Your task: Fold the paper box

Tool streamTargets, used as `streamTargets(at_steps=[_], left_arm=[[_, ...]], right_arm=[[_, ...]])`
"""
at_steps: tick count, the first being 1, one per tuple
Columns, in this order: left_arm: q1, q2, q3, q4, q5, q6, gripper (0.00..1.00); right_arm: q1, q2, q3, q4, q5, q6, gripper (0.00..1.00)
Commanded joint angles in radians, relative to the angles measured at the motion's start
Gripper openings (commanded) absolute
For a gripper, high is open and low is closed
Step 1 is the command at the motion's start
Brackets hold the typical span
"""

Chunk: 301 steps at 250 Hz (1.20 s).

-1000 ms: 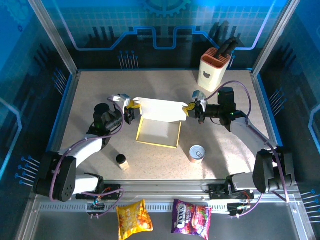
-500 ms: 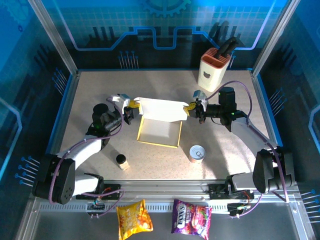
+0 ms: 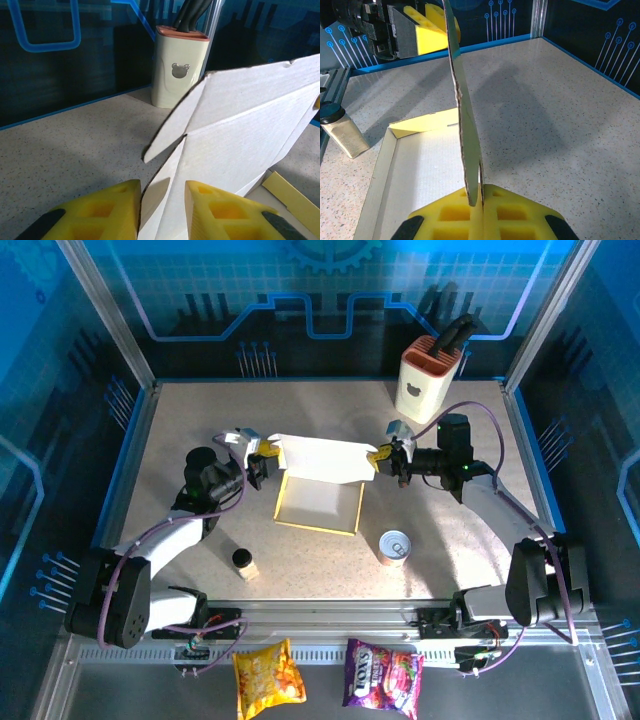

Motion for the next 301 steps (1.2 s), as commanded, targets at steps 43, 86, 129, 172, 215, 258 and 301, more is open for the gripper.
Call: streamTargets(at_steps=[43,86,129,172,215,258,301], left_arm=[[0.004,-0.004,0.020,0.008,0.061,0.001,0.34],[0.005,0.000,0.026,0.003,0.074,0.000,0.29],[0.003,0.006,0.029,-0.001,0.084,-0.002,0.25],[0.002,0.018,0.047,-0.043,0.053,0.007,0.12],[-0.017,0.037,0.079,-0.129,-0.051,0.027,0.10],[-0.056,0.071,0.115,-0.197,-0.155,0.034,0.10],[-0.109,0.153,0.211,-0.325,-0.239,0.041,0.19]], right_arm=[[-0.015,-0.004,0.022,-0.006,-0.011,0.011,0.00],[-0.015,0.000,0.020,-0.002,-0.008,0.014,0.00],[-0.015,0.007,0.019,0.001,0.001,0.026,0.00],[-0.011,0.016,0.018,0.019,0.050,0.065,0.00],[0.026,0.025,0.014,0.044,0.226,0.184,0.00],[0.098,0.050,0.014,0.081,0.480,0.376,0.00],[0.207,0.105,0.055,0.066,0.736,0.489,0.00]])
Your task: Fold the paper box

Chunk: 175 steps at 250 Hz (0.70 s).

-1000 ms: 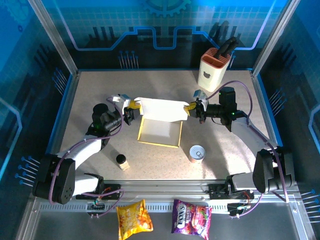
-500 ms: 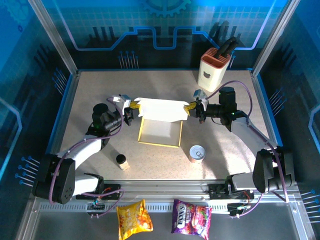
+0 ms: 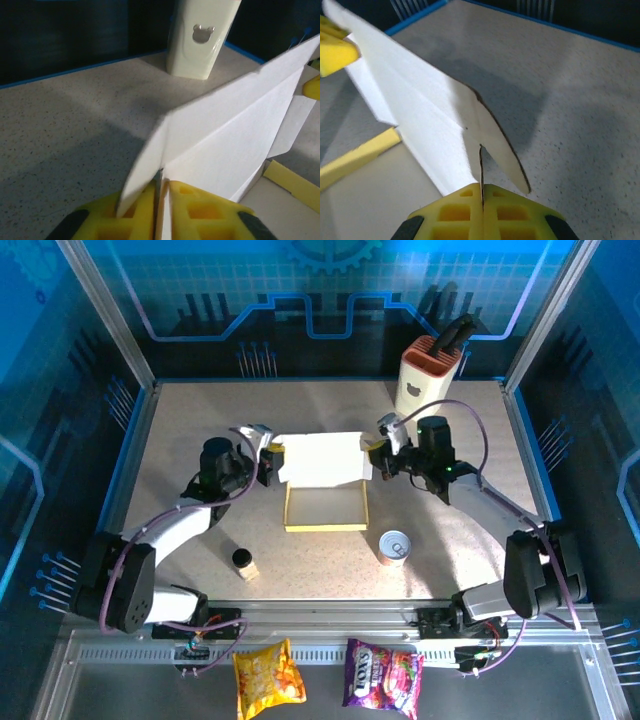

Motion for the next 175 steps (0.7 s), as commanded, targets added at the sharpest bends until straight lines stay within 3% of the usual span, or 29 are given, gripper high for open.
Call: streamTargets(at_steps=[1,54,82,175], left_arm=[[-0.035,0.054,0.087,-0.108,-0.086,0.020,0.19],[-0.058,0.116,0.174,-0.220,-0.162,-0.012,0.16],[-0.062,0.137,0.216,-0.294,-0.196,-0.028,0.21],[-0.063,0.178,0.280,-0.433,-0.232,-0.039,0.19]], right_arm=[[0.076,0.046,0.052,-0.003,0.251,0.133,0.00],[0.146,0.122,0.107,-0.039,0.471,0.239,0.00],[0.170,0.136,0.108,-0.015,0.537,0.242,0.00],[0.175,0.151,0.119,-0.011,0.568,0.224,0.00]])
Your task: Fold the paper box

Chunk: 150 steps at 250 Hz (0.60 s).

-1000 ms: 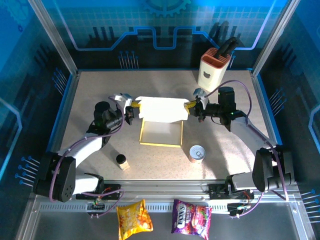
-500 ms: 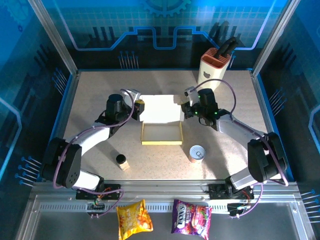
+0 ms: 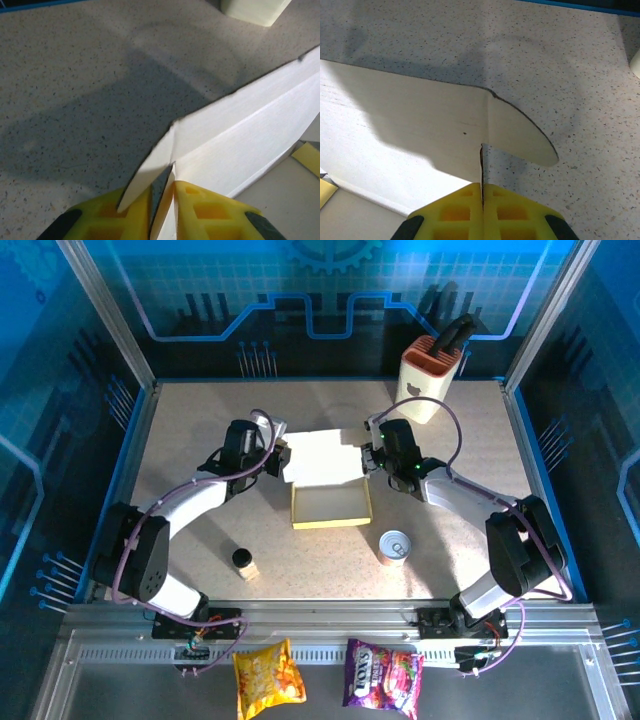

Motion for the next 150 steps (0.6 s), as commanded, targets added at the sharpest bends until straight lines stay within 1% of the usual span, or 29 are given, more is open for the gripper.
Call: streamTargets(at_steps=[1,32,73,89,105,121,133,150], left_arm=[[-0.007,0.015,0.045,-0.069,-0.017,-0.016,0.19],[-0.014,0.031,0.071,-0.094,-0.004,-0.028,0.12],[-0.019,0.051,0.115,-0.141,-0.002,-0.080,0.07],[-0.020,0.057,0.134,-0.155,-0.001,-0.123,0.07],[-0.020,0.061,0.137,-0.144,0.026,-0.162,0.07],[-0.021,0.070,0.148,-0.132,0.013,-0.217,0.05],[-0.021,0.081,0.161,-0.128,0.020,-0.246,0.05],[-0.026,0.094,0.181,-0.114,0.028,-0.268,0.06]], right_arm=[[0.012,0.016,0.034,0.016,0.034,0.004,0.00],[0.020,0.025,0.040,0.010,0.044,0.010,0.00],[0.039,0.034,0.050,0.002,0.072,0.028,0.00],[0.049,0.034,0.055,-0.002,0.106,0.053,0.00],[0.054,0.039,0.070,-0.028,0.136,0.106,0.00],[0.060,0.045,0.077,-0.025,0.148,0.137,0.00],[0.072,0.049,0.081,-0.022,0.207,0.176,0.00],[0.086,0.064,0.095,-0.022,0.252,0.204,0.00]])
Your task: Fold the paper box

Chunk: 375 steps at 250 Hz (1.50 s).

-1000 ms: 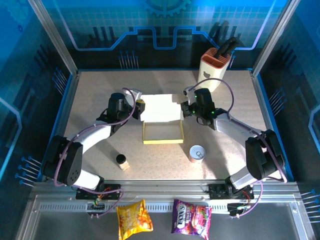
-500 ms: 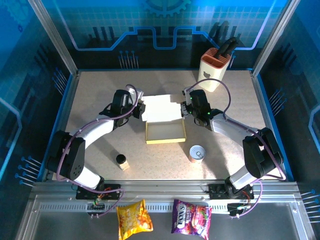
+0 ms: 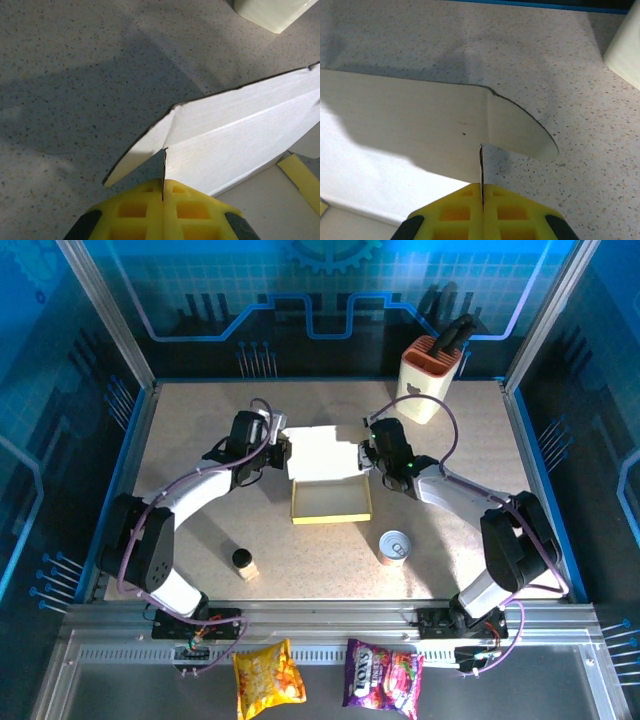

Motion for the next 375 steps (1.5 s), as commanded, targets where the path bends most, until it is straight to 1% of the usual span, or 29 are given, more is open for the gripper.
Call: streamTargets(at_steps=[1,13,30,41,49,87,111,115,162,180,194,211,226,244,268,314,375], left_arm=[[-0.016,0.029,0.058,0.008,0.035,-0.097,0.06],[-0.025,0.039,0.075,0.008,0.021,-0.106,0.09],[-0.040,0.058,0.112,-0.012,-0.024,-0.110,0.18],[-0.050,0.070,0.136,-0.027,-0.061,-0.108,0.20],[-0.056,0.078,0.152,-0.032,-0.084,-0.109,0.19],[-0.070,0.103,0.189,-0.016,-0.137,-0.120,0.07],[-0.075,0.124,0.205,0.003,-0.152,-0.114,0.06],[-0.075,0.126,0.205,0.009,-0.153,-0.112,0.06],[-0.085,0.145,0.184,0.133,-0.193,-0.059,0.11],[-0.088,0.151,0.156,0.213,-0.197,-0.036,0.18],[-0.089,0.161,0.150,0.240,-0.191,-0.023,0.23],[-0.089,0.167,0.139,0.259,-0.180,-0.014,0.23],[-0.089,0.166,0.124,0.272,-0.173,-0.013,0.22],[-0.090,0.163,0.105,0.279,-0.164,-0.013,0.17],[-0.090,0.157,0.073,0.290,-0.159,-0.014,0.14],[-0.092,0.137,0.011,0.310,-0.150,-0.016,0.16],[-0.094,0.104,-0.056,0.326,-0.163,-0.003,0.14]], right_arm=[[0.040,0.027,0.047,0.003,0.101,0.100,0.00],[0.051,0.035,0.056,0.000,0.147,0.133,0.00],[0.063,0.041,0.047,0.043,0.191,0.157,0.00],[0.075,0.042,0.041,0.066,0.230,0.178,0.00],[0.080,0.046,0.041,0.079,0.251,0.189,0.00],[0.100,0.071,0.027,0.187,0.314,0.193,0.00],[0.108,0.095,0.026,0.250,0.338,0.173,0.00],[0.108,0.100,0.025,0.283,0.342,0.168,0.00],[0.115,0.171,0.006,0.508,0.373,0.081,0.00],[0.116,0.200,-0.011,0.598,0.376,0.047,0.00],[0.119,0.218,-0.019,0.646,0.380,0.033,0.00],[0.124,0.235,-0.033,0.679,0.385,0.025,0.00],[0.129,0.240,-0.047,0.692,0.385,0.022,0.00],[0.137,0.239,-0.060,0.690,0.394,0.026,0.00],[0.147,0.237,-0.081,0.695,0.401,0.031,0.00],[0.167,0.239,-0.108,0.705,0.437,0.038,0.00],[0.204,0.234,-0.086,0.664,0.527,0.062,0.00]])
